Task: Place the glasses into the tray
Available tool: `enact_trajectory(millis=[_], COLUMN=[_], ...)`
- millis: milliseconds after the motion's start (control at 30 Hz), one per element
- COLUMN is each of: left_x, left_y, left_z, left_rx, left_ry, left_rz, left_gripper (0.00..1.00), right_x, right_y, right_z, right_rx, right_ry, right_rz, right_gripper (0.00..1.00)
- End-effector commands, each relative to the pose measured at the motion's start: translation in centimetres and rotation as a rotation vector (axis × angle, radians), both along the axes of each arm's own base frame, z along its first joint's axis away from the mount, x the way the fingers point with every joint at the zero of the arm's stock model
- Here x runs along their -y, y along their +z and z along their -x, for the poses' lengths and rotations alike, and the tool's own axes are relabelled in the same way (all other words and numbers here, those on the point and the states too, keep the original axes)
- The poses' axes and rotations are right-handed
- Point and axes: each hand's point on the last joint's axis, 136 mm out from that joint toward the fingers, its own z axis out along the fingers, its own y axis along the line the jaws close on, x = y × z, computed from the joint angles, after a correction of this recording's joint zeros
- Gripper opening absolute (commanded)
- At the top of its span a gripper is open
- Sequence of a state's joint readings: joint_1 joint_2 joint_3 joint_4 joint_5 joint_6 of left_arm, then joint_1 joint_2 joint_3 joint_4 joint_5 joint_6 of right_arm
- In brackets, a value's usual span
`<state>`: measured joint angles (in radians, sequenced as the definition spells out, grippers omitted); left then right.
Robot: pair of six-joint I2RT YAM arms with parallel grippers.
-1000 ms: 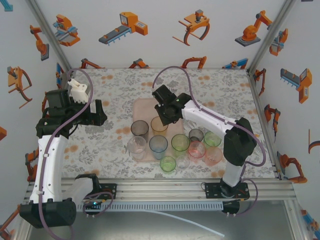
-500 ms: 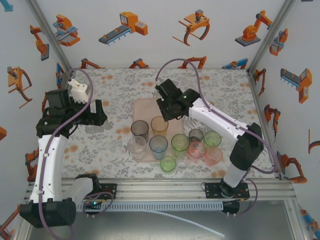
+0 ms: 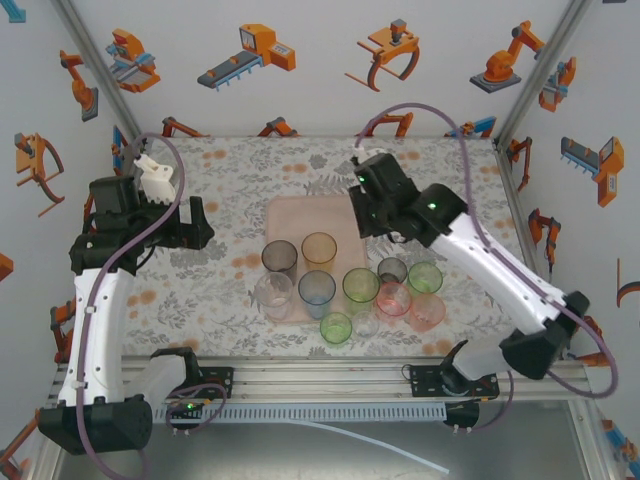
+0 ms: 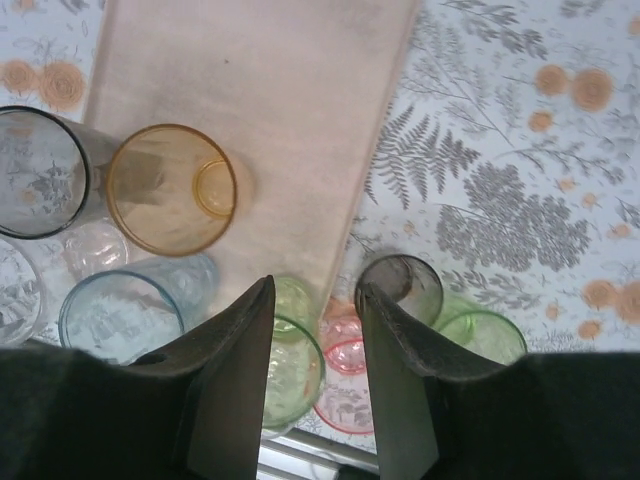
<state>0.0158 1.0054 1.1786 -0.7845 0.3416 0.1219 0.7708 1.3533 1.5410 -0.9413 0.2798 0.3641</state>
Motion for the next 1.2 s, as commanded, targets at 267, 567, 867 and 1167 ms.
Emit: enact_trajectory(millis=[267,567,867,1167], left_x=[1.6,2.7,3.6,4.1], left_y=[-0.4,-0.9,-0.7,-1.0], left_z=[0.4,1.6,2.3,2.5], left_rx=[-0.052,-0.081,-0.072,-0.078], left_ry=[-0.109,-0.181,-0.222,-0.242], left_rz=[0.009,-0.008,-0.040,-0.046], left_gripper=[0.92,0.95,0.96,0.96], right_x=[13.7,16.4,17.6,18.5], right_y=[-8.0,-11.2,-12.9,-14.6], right_z=[8.7,11.7,12.3,12.8], right_rx=[-0.215,-0.272,-0.272,-0.300], right_ry=[-0.400,-0.529,-0.642,-0.714], right_rz=[-0.002,-0.001,-0.019,0.012], right_gripper=[0.40,0.40,0.40,0.40])
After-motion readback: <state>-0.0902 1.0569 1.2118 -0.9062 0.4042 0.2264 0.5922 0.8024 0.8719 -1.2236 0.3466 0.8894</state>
